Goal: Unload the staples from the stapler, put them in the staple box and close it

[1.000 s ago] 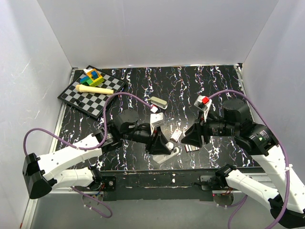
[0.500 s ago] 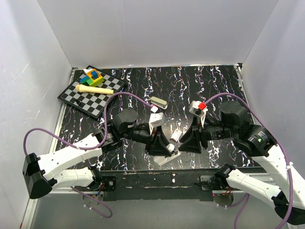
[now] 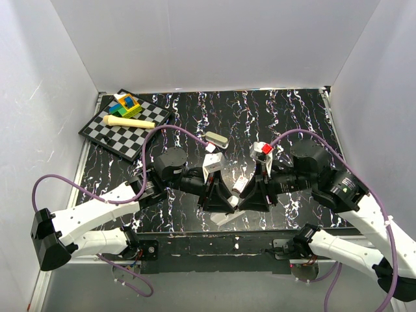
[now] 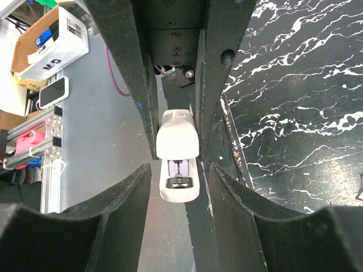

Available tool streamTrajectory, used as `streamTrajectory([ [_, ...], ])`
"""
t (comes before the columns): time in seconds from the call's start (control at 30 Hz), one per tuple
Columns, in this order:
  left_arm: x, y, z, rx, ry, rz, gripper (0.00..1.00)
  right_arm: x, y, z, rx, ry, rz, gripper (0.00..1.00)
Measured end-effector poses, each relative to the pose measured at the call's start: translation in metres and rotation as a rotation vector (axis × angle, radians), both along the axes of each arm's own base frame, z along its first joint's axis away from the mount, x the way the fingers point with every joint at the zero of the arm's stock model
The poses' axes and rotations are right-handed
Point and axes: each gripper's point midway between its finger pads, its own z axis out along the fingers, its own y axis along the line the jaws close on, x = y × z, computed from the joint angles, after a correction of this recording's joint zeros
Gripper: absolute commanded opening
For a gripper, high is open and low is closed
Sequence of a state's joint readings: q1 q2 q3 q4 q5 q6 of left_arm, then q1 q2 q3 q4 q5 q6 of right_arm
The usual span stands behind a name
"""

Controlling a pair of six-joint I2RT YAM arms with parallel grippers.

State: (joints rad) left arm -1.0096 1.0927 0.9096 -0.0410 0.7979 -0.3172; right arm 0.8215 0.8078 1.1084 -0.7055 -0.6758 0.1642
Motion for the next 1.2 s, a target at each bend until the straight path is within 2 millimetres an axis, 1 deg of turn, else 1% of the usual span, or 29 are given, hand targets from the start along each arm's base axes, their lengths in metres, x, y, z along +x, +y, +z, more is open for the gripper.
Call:
streamTrajectory([
  [0.1,0.000,0.000,0.001,-0.002,0.002,0.000,0.00,-0.003,0.003,0.001,0.005,0.000,0.015,0.52],
  [0.2,0.000,-0.001,0.003,-0.010,0.002,-0.002,0.00,-0.005,0.005,-0.001,0.003,0.005,0.023,0.49],
  [0.23,0.000,-0.001,0.004,-0.014,0.001,-0.003,0.00,-0.005,0.006,-0.002,0.000,0.007,0.024,0.47],
  [0.37,-0.002,-0.001,0.005,-0.018,0.008,-0.013,0.00,-0.005,0.008,-0.005,-0.010,0.007,0.028,0.35],
  [0.47,-0.004,0.000,0.006,-0.017,0.013,-0.021,0.00,-0.007,0.009,-0.005,-0.011,0.007,0.033,0.24],
  [0.53,-0.003,0.000,0.006,-0.018,0.012,-0.019,0.00,-0.008,0.009,-0.004,-0.008,0.005,0.039,0.19],
  [0.63,-0.004,0.001,0.007,-0.020,0.013,-0.020,0.00,-0.010,0.009,-0.003,-0.004,0.002,0.041,0.01],
  [0.83,0.000,0.000,0.008,-0.017,0.017,0.012,0.00,-0.011,0.009,-0.005,0.021,-0.012,0.036,0.01],
  [1.13,0.006,0.003,0.012,-0.015,0.006,0.103,0.00,-0.008,0.009,-0.005,0.113,-0.062,-0.010,0.01],
  [1.17,0.007,0.003,0.013,-0.015,0.004,0.112,0.00,-0.008,0.008,-0.006,0.118,-0.061,-0.014,0.01],
  [1.2,0.009,0.005,0.015,-0.019,0.001,0.126,0.00,-0.010,0.006,-0.010,0.108,-0.048,-0.016,0.01],
])
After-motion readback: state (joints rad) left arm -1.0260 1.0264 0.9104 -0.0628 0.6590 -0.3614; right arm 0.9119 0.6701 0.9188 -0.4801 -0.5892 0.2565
